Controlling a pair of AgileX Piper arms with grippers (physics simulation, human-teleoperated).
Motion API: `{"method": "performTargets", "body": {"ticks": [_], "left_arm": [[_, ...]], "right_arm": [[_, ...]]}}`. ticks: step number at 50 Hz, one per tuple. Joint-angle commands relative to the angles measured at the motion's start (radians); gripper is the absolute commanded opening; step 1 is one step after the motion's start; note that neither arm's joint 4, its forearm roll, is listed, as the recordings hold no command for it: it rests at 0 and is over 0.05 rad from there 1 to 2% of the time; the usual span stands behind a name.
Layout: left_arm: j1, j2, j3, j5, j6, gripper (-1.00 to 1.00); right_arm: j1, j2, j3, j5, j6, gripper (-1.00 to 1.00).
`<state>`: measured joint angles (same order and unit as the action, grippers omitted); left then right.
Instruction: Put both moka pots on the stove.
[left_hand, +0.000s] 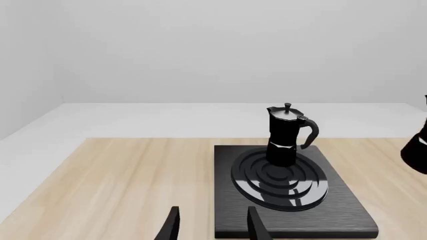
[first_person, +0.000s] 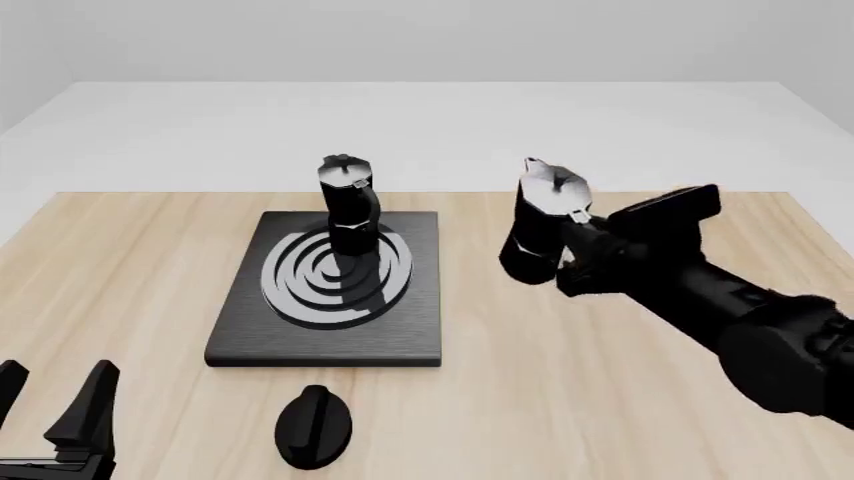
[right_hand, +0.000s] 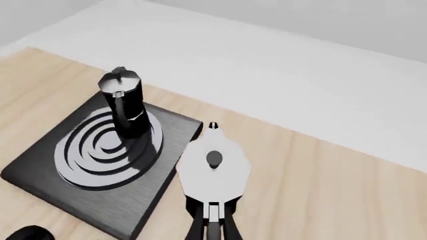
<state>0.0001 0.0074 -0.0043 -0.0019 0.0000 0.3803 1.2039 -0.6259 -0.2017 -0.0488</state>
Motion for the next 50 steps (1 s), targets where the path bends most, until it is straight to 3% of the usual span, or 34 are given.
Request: {"method": "performTargets", "body": {"ticks": [1,12,33,50], "left_arm": [[0.000,0.000,0.000,0.000,0.000,1.00],[0.000,0.000,0.000,0.000,0.000,1.00],[0.000,0.000,0.000,0.000,0.000,1.00],[0.000,0.000,0.000,0.000,0.000,1.00]], "right_arm": [[0.123,0.024,-0.097,0.003,-0.006,-1.00],[0.203,0.090,-0.147,-0.014,0.007,-1.00],[0.395,0.223,-0.292,0.009,-0.030,-1.00],[0.421,0.323,-0.390,0.011,-0.038,-1.00]]}}
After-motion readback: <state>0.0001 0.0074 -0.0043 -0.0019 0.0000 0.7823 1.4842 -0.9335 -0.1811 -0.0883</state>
